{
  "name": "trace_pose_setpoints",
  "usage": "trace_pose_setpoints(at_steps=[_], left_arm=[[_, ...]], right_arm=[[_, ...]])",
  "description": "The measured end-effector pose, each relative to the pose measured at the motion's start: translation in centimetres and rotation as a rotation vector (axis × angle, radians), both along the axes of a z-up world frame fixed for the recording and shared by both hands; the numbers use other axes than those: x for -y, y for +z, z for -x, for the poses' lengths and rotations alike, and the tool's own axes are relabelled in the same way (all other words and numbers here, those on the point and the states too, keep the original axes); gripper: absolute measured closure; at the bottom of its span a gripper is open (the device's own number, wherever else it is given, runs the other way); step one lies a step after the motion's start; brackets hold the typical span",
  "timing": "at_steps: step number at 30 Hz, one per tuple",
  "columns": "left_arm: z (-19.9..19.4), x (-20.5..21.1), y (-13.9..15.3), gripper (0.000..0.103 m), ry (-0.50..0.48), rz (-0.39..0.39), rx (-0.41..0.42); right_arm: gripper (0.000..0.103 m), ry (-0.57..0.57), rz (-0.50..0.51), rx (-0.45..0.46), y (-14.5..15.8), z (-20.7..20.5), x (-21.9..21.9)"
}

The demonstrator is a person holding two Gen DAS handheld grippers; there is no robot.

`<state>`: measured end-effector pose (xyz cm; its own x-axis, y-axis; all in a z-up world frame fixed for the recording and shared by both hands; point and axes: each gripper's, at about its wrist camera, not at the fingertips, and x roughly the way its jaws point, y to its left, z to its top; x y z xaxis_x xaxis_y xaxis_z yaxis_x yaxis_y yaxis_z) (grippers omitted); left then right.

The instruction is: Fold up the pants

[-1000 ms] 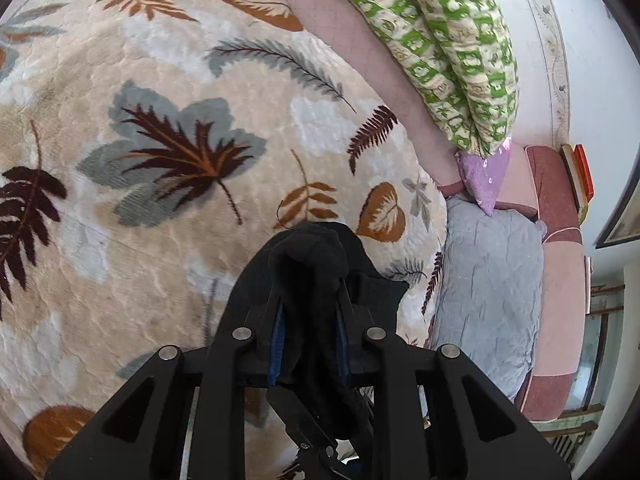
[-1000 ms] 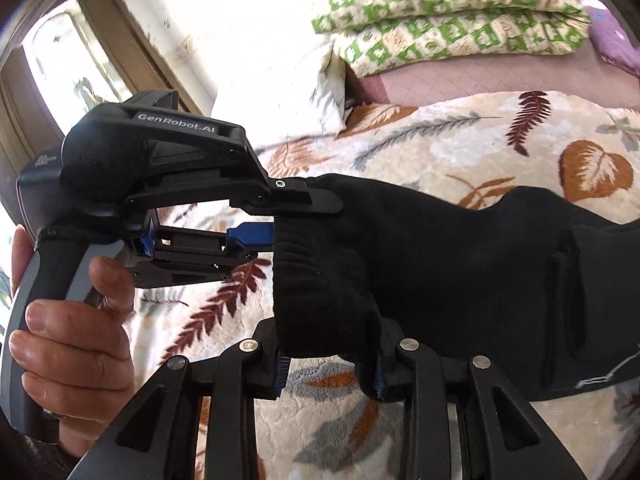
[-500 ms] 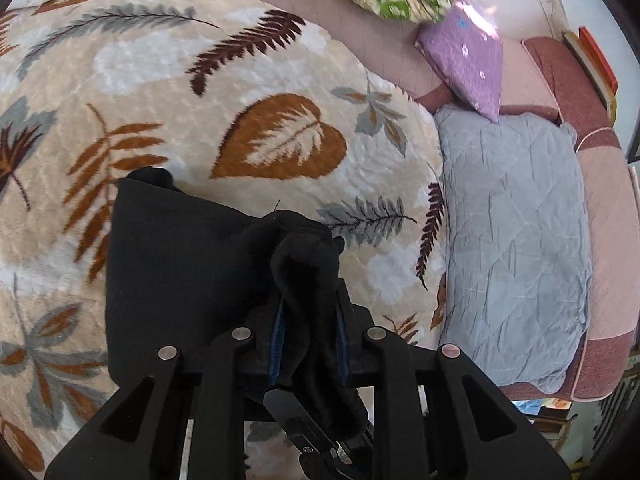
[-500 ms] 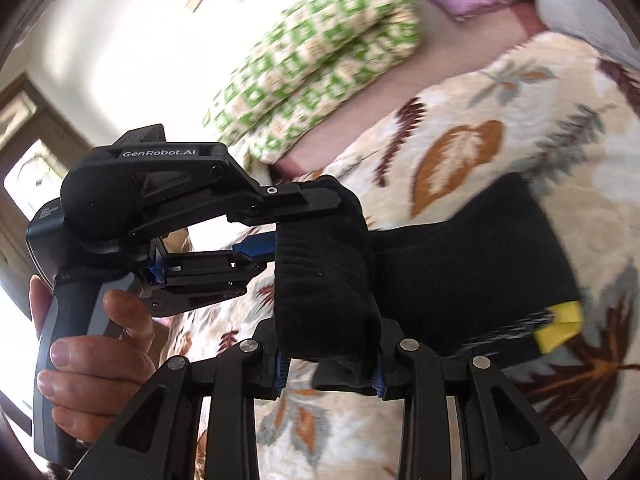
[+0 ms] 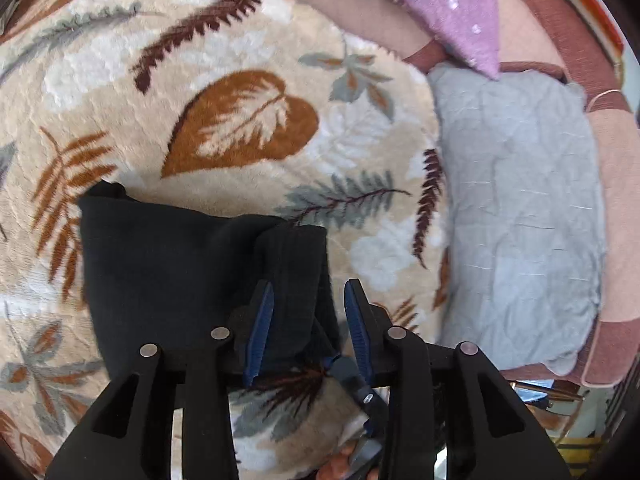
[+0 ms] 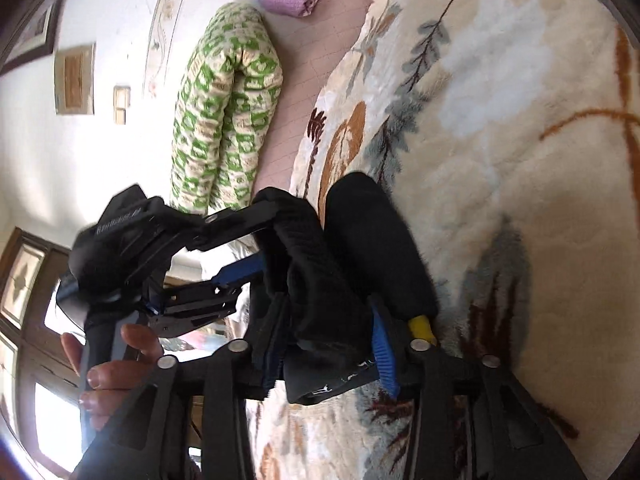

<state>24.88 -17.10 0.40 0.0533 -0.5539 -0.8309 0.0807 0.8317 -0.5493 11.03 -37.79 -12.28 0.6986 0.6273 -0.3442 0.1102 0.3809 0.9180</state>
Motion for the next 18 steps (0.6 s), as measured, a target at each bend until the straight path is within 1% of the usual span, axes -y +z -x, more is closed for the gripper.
trace_pose_setpoints(at_steps=[1,2,3,4,5,6,8,10,12,15,18], left_arm=[[0.1,-0.8,0.9,0.068,0.001,0.018,0.014],[0.4,-1.8,1.9,0.061,0.0,0.039,0.039],[0.9,-2.8,2.6,0.054,0.0,0.035,0.069],[1.4,-3.8,3.1,0.039,0.009,0.005,0.105],[2.2,-5.1,3.4,0.035,0.03,-0.019,0.15],[2.9,-6.2,3.4,0.035,0.053,-0.033,0.185],[4.2,-8.4,2.4,0.035,0.098,-0.067,0.209],[5.3,-10.2,0.6,0.035,0.136,-0.062,0.193],[6.2,-11.4,-1.6,0.035,0.148,-0.053,0.151],[7.2,-11.9,-4.2,0.035,0.138,-0.049,0.1],[8.0,-11.6,-5.2,0.035,0.119,-0.036,0.099]], right_arm=[[0.054,-0.016,-0.018,-0.003,0.1,0.5,0.6],[0.053,-0.034,-0.026,-0.005,0.3,0.7,1.2],[0.052,-0.059,-0.024,-0.003,0.7,1.2,1.9],[0.051,-0.078,-0.011,0.006,1.2,1.6,2.5],[0.051,-0.089,0.009,0.013,1.8,1.7,3.0],[0.051,-0.095,0.039,0.024,2.6,1.8,3.3],[0.051,-0.077,0.091,0.057,4.3,1.7,3.4],[0.048,-0.019,0.146,0.087,5.8,0.7,2.5],[0.047,0.054,0.222,0.101,7.0,-0.6,0.8],[0.047,0.168,0.351,0.119,7.8,-2.2,-2.1],[0.047,0.248,0.422,0.115,7.7,-3.2,-4.1]])
